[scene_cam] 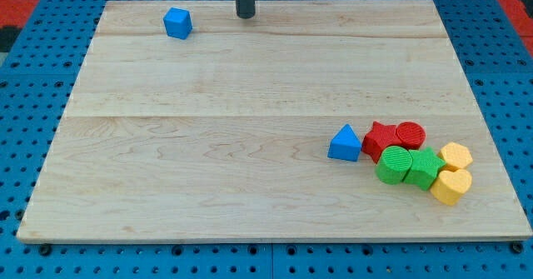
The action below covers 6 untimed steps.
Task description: Slide the yellow hexagon to the top center
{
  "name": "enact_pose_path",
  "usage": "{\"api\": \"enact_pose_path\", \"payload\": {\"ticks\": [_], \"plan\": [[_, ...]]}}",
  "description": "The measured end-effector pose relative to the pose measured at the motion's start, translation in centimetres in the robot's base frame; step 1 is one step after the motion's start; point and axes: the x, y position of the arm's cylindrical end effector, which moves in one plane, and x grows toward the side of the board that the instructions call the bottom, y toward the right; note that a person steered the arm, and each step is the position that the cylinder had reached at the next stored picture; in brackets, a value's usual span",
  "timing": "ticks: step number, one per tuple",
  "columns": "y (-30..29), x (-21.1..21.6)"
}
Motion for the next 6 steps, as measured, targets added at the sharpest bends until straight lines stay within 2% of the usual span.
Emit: {"api": "enact_pose_path", "payload": {"ticks": [1,2,3,4,6], "plan": [[-7.7,-0.3],[-11.7,0.0],[-7.5,0.6],[4.2,4.6],[28.2,15.1]]}}
